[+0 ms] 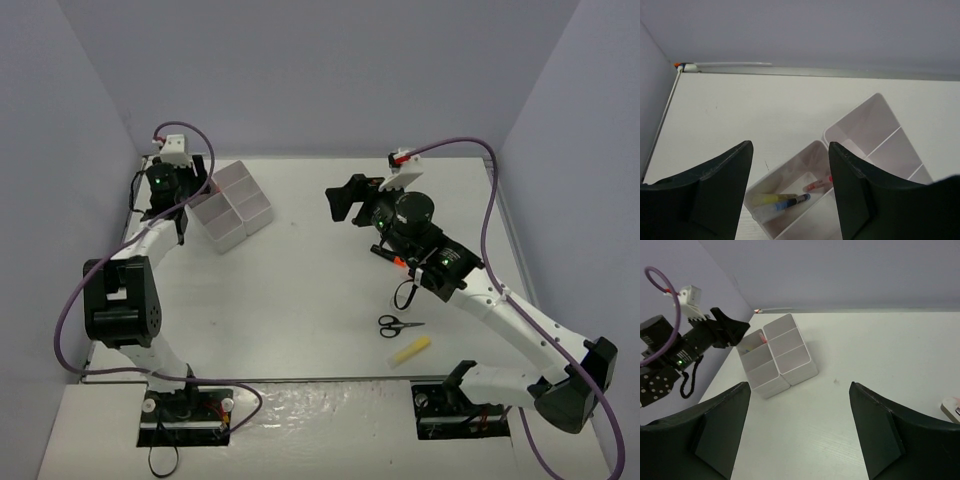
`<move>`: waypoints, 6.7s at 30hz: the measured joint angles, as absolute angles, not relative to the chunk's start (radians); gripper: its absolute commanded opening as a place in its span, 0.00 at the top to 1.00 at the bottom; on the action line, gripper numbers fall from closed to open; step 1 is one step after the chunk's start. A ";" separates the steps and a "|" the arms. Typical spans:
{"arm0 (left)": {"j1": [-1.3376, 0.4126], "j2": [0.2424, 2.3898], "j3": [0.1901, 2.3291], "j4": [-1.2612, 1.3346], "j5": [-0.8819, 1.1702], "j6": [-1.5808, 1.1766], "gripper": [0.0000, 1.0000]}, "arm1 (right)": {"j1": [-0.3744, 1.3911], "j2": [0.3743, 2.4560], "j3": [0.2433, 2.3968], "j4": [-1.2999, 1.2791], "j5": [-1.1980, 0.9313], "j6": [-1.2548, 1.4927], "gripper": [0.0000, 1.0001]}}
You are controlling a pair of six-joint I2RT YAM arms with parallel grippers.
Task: Sort the stationery into containers
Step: Pick up the stationery from the corner of the board.
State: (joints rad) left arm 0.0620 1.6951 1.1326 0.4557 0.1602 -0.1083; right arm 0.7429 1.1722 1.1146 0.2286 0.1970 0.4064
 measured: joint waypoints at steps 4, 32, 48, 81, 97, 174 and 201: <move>0.062 1.649 1.223 0.319 0.172 -0.109 0.41 | 0.725 1.128 1.091 0.183 0.226 0.409 0.21; 0.106 1.502 1.416 -0.377 0.531 -0.040 0.41 | 0.613 1.054 1.178 -0.244 0.366 0.387 0.13; 0.106 1.481 1.345 -0.420 0.585 -0.026 0.41 | 0.220 1.399 1.071 -0.352 0.116 0.464 0.14; 0.106 1.469 1.237 -0.417 0.600 -0.031 0.40 | 0.071 1.216 0.814 -0.379 0.136 1.085 0.17; 0.106 1.468 1.237 -0.417 0.598 -0.029 0.40 | 0.064 1.155 0.760 -0.379 0.148 1.197 0.17; 0.106 1.464 1.237 -0.416 0.597 -0.030 0.40 | 0.052 1.209 0.716 -0.370 0.149 1.336 0.15; 0.106 1.472 1.240 -0.420 0.576 -0.024 0.40 | 0.043 1.578 0.803 -0.223 0.092 1.422 0.87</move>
